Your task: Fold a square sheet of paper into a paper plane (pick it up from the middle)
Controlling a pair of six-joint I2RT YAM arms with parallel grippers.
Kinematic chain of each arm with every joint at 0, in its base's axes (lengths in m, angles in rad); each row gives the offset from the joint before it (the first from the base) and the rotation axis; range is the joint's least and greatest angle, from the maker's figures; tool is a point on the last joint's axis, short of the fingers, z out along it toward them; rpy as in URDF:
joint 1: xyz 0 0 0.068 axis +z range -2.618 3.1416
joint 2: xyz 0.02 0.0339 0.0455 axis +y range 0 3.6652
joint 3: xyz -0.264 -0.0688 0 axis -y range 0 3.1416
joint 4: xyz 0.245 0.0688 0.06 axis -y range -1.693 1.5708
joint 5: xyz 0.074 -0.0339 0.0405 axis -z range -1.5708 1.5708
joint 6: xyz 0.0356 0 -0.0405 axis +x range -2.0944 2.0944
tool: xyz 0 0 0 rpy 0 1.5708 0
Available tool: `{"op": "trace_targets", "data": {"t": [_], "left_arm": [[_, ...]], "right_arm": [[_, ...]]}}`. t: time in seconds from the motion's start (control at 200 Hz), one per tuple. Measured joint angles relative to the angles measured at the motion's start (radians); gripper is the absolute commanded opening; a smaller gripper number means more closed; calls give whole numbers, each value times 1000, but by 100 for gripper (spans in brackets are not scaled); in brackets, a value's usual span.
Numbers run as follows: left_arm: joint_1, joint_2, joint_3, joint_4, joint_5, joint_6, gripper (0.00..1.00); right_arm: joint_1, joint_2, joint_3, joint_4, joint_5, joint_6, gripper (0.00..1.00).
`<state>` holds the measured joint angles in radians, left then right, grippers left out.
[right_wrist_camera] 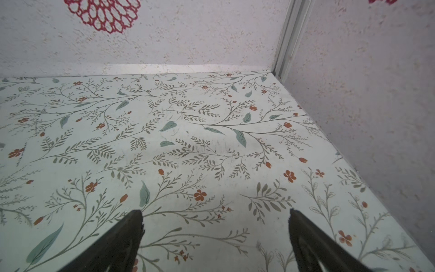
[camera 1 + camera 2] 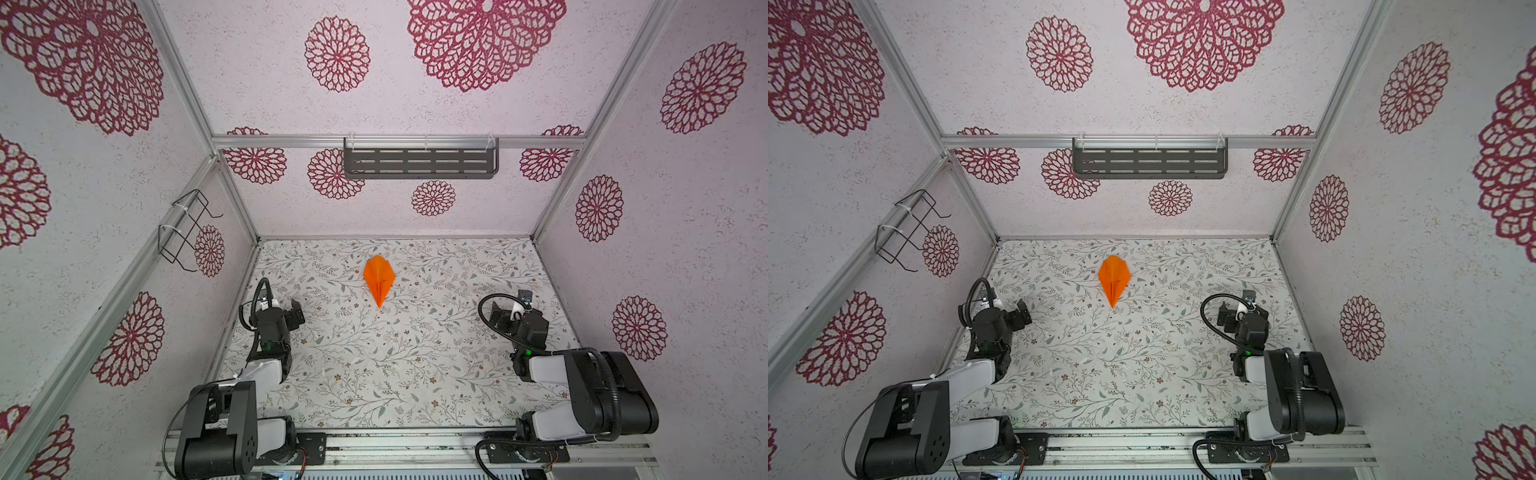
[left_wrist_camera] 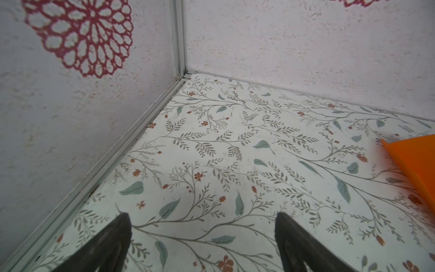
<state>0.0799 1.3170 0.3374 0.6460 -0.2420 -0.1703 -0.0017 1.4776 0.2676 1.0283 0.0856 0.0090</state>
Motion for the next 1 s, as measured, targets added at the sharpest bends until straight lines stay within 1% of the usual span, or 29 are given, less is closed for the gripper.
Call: {"op": "trace_targets", "data": {"t": [0.195,0.37,1.001], "left_arm": [[27,129,53,111,68,27,97],[31,224,73,169,81,31,97],[41,234,93,179,84,31,97]], "right_arm": [[0,41,0,56,-46,-1,99],[0,45,0,75,-58,-1,99],[0,52,0,75,-34,1,99]]}}
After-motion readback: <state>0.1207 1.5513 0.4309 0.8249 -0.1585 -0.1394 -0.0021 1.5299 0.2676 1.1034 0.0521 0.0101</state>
